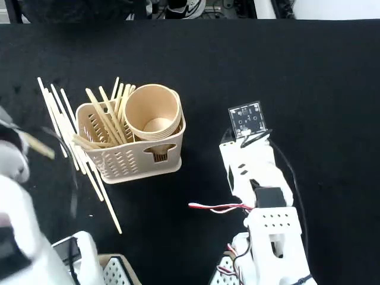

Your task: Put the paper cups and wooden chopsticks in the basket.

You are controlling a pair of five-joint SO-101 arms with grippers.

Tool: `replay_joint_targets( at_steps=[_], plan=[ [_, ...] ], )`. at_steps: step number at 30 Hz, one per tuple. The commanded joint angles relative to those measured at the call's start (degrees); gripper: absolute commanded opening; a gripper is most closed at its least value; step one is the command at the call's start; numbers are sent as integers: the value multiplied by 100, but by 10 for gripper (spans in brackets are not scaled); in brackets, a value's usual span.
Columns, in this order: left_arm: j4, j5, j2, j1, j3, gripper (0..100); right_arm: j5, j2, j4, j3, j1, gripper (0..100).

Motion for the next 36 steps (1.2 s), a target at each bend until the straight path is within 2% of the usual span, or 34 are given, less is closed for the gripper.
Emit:
replay_joint_targets(
  at_steps=[1,5,9,21,23,27,31,36],
  plan=[
    [-1741,18,-1160,1121,769,29,53,-48,-105,-66,35,15],
    [-2796,0,-1336,2070,1297,29,53,-48,-105,-75,53,15],
    [-3376,-18,-1169,2378,1868,29,53,-48,-105,-75,53,15],
    [-3420,-18,-589,2387,3152,30,53,-48,-105,-75,53,15],
    [-3218,-26,-580,2387,3222,47,53,-48,-105,-75,53,15],
    [-2101,-325,-571,2396,2897,236,53,-48,-105,-75,53,15],
    [-686,-352,-413,2273,1736,239,53,-48,-105,-75,53,15],
    [1037,18,826,1534,-259,240,53,-48,-105,-75,53,15]
  ],
)
